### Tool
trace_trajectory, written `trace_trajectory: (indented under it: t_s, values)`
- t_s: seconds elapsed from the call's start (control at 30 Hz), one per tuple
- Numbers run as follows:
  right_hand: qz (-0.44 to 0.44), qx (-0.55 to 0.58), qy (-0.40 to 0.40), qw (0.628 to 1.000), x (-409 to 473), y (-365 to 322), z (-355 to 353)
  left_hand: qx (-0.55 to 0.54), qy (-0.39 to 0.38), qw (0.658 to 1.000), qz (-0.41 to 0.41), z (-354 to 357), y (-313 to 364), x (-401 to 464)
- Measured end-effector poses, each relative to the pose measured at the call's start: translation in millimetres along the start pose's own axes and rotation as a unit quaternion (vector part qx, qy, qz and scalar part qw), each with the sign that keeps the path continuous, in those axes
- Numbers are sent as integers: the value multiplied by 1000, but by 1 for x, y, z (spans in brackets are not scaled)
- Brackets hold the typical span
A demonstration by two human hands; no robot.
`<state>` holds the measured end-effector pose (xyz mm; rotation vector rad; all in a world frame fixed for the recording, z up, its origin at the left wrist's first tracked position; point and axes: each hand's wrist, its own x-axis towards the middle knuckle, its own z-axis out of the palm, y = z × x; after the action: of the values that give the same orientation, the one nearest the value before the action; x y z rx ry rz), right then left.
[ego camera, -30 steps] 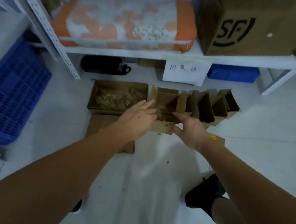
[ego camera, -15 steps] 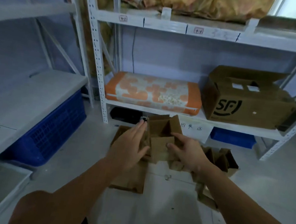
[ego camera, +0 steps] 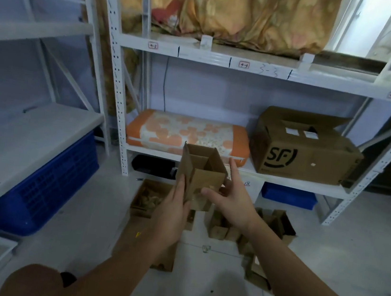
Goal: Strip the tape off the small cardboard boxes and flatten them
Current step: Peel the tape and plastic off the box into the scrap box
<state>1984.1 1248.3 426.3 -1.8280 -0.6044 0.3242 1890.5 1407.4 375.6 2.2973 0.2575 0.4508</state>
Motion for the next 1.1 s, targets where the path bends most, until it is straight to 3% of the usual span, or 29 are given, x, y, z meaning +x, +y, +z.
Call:
trace_trajectory:
  t_s: [0.17, 0.3, 0.43, 0.57, 0.67, 0.73, 0.8, 1.0, 1.1]
  values:
    - [-53, 19, 52, 997, -3, 0, 14, 64, 21, 998, 8, 6, 18, 8]
    - [-58, 53, 115, 990, 3, -2, 10, 125, 41, 984, 119, 7, 17, 7]
    - [-50, 60, 96, 992, 0, -1, -6, 117, 36, 976, 182, -15, 3, 14]
    - [-42, 42, 35, 998, -4, 6, -22, -63, 60, 993, 83, -46, 7, 33]
    - [-41, 29, 4, 999, -6, 2, -29, -205, -53, 977, -14, -64, 9, 47]
    - [-44, 33, -20, 998, -8, -3, -32, -266, -149, 952, -30, -69, 5, 48]
    - [-49, 30, -43, 997, -10, -7, -35, -279, -183, 942, -33, -66, 5, 44]
    - [-38, -7, -49, 998, -11, -9, -40, -227, -88, 969, -36, -50, -3, 38]
    - [-71, -110, -18, 991, -12, -11, -40, -161, -26, 986, -20, -43, -5, 35]
